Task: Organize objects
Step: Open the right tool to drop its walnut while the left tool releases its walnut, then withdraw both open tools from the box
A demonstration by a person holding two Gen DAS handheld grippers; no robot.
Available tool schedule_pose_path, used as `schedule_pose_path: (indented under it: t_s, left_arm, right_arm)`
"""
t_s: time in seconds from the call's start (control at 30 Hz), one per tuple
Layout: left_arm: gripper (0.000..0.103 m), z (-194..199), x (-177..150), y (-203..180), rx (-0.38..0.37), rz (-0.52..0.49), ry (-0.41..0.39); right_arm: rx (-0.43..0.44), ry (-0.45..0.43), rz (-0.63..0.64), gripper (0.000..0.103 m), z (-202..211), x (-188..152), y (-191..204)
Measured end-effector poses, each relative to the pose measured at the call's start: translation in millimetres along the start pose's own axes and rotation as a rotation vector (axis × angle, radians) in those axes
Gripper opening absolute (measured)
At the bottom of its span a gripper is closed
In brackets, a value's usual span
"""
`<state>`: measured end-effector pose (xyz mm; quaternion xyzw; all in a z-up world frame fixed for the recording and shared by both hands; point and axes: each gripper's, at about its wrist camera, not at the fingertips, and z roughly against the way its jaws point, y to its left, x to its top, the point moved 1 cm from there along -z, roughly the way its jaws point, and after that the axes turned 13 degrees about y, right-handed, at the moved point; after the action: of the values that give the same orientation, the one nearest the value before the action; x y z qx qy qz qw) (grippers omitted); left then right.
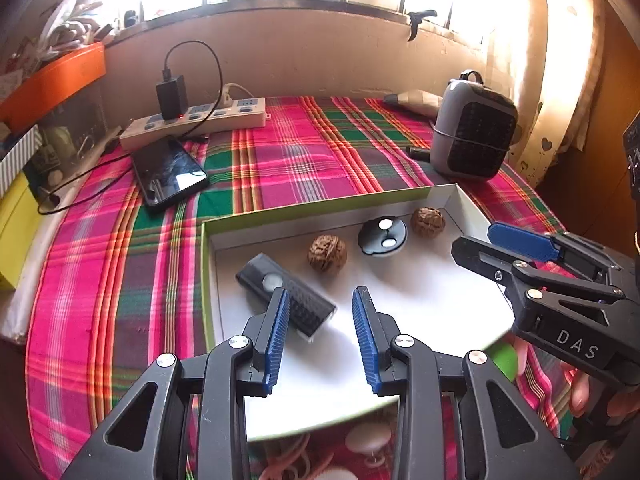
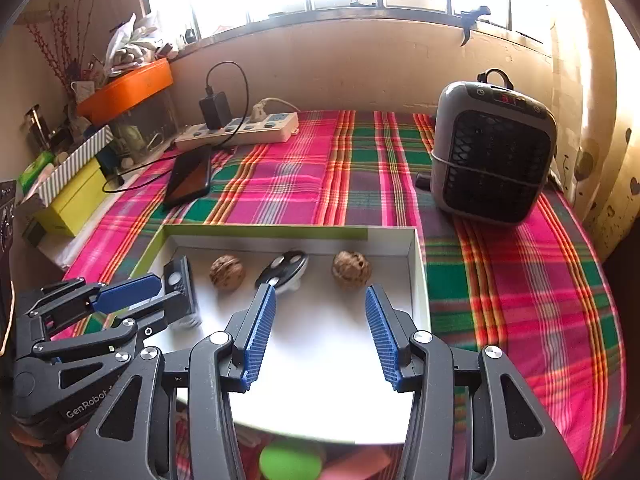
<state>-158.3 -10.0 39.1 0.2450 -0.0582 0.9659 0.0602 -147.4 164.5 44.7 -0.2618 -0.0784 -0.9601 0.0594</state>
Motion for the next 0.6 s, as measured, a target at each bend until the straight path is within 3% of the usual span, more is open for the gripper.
schedule_pose_path:
  t_s: [0.6]
  left_arm:
    - [0.031,39.8,-55.9,18.9,-0.019,0.017,-0.066]
  right_arm:
    - [0.019,-0.055,-0.009,0.048,30.1,-50.2,5.9]
